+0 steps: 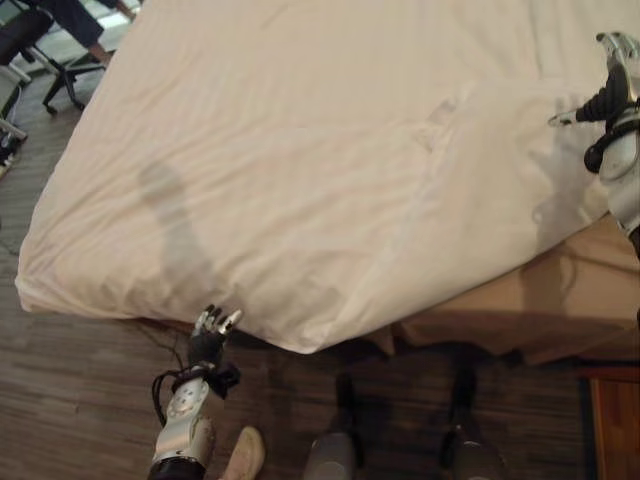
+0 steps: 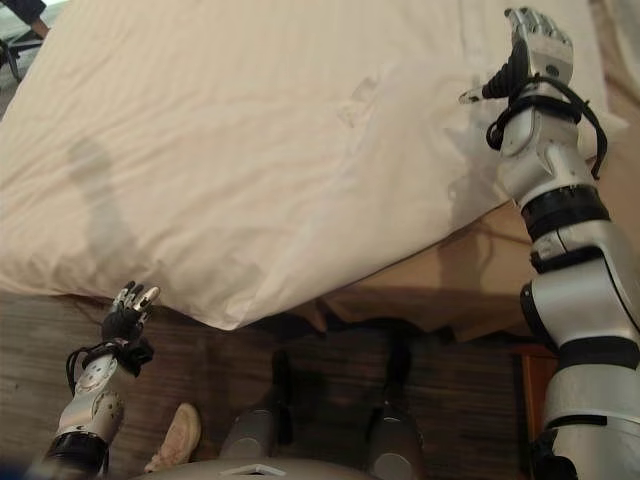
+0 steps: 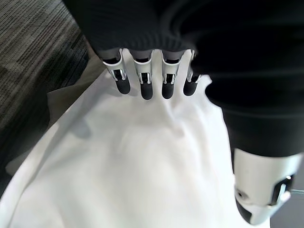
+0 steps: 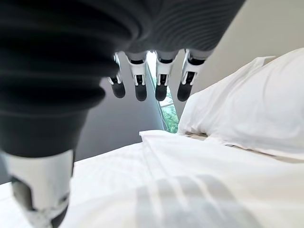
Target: Making the bed.
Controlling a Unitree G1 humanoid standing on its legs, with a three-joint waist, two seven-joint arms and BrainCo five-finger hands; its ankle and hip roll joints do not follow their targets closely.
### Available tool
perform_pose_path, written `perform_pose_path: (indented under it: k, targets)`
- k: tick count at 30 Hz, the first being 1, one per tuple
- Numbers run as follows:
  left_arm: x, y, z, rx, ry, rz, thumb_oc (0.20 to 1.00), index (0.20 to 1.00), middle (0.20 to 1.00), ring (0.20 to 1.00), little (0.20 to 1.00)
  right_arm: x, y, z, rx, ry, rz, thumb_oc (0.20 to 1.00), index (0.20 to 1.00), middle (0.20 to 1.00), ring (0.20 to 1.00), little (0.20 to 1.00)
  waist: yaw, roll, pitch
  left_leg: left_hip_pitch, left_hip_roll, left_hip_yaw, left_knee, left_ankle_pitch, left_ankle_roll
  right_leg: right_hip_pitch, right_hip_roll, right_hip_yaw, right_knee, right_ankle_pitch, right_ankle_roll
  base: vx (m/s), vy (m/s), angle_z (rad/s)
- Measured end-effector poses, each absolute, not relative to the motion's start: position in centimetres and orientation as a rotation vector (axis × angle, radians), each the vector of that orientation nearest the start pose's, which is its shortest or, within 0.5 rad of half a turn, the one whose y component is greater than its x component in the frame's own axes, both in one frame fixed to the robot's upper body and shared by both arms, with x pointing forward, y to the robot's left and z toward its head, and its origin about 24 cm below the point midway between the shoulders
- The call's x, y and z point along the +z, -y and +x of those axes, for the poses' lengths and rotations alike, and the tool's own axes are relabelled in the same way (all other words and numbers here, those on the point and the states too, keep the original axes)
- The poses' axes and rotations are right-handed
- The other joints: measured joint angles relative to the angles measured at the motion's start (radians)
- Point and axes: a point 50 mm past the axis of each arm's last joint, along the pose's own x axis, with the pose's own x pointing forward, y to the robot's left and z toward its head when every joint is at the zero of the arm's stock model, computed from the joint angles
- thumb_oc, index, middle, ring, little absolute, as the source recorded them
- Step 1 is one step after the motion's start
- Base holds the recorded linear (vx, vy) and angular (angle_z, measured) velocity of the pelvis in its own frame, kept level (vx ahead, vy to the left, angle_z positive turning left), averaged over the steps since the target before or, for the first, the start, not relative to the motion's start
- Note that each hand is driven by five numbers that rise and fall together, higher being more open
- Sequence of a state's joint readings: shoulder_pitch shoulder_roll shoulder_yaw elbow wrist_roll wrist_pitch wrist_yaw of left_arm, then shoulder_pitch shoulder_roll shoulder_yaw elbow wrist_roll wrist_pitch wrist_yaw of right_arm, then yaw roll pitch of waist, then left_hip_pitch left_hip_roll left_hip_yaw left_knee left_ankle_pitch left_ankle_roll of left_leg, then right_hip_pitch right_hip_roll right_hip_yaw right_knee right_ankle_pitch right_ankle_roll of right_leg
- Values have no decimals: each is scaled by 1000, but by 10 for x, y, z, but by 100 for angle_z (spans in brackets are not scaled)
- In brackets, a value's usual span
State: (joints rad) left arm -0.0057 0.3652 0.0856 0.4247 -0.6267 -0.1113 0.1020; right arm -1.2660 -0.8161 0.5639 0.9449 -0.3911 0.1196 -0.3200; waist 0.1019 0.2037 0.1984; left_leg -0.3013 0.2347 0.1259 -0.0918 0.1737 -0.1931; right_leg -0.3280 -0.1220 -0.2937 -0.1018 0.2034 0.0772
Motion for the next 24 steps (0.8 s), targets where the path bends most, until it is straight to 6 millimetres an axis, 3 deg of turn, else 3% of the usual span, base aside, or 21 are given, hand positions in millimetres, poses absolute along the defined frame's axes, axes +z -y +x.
perform_pose_path:
  k: [7,8,9,12,14,18,21,22,23,24]
  targets:
    - [6,-278,240,367,-128,-284,1000,1000,1000,1000,1000,284,270,399,-553,226,-1362,1000,1000,1000,1000,1000,41,8,-2,-85,-4,1,6,16,11,-67,-6,-21,0,2,3,-29,-37,8]
    - [6,-278,239,362,-129,-282,1000,1000,1000,1000,1000,276,267,402,-535,200,-1355,338,338,338,338,338,39,10,-2,-89,-2,4,1,16,12,-70,-4,-22,0,0,5,56,-20,3]
    - [6,-278,238,357,-130,-286,1000,1000,1000,1000,1000,269,266,404,-525,175,-1353,200,200,200,200,200,38,10,-2,-90,-1,4,0,15,11,-70,-3,-23,0,0,5,-9,-20,4]
    - [7,-278,239,349,-123,-307,1000,1000,1000,1000,1000,262,269,405,-518,139,-1342,200,200,200,200,200,38,9,-1,-90,-2,4,0,15,10,-72,3,-24,0,3,3,-84,-34,0]
    - [8,-282,242,360,-120,-307,1000,1000,1000,1000,1000,261,277,403,-527,122,-1230,200,200,200,200,200,38,7,0,-89,-2,-8,0,15,10,-70,6,-22,0,2,5,0,0,0]
    - [11,-287,246,378,-111,-310,1000,1000,1000,1000,1000,256,287,390,-509,172,-1195,200,200,200,200,200,33,-7,28,-52,-11,-22,4,16,11,-28,-1,-27,2,10,-7,-29,27,5]
    - [13,-292,249,393,-109,-303,1000,1000,1000,1000,1000,243,288,382,-470,177,-1181,200,200,200,200,200,-20,-43,76,38,-44,-23,7,9,6,70,-36,-29,1,-3,10,30,145,17]
    - [12,-297,251,411,-123,-293,1000,1000,1000,1000,1000,233,288,375,-458,203,-1138,200,200,200,200,200,-47,-58,102,105,-57,-18,-1,1,21,144,-47,-42,0,-15,26,21,183,26]
    - [15,-299,253,412,-115,-285,1000,1000,1000,1000,1000,228,288,373,-452,197,-1133,200,200,200,200,200,-69,-77,113,132,-61,-14,-1,-16,29,165,-50,-37,0,-22,32,-19,286,13]
    - [20,-303,259,425,-107,-283,1000,1000,1000,1000,1000,218,295,360,-467,208,-1067,200,200,200,200,200,-74,-116,130,180,-75,4,-1,-33,30,209,-69,-28,0,-27,33,-16,245,-3]
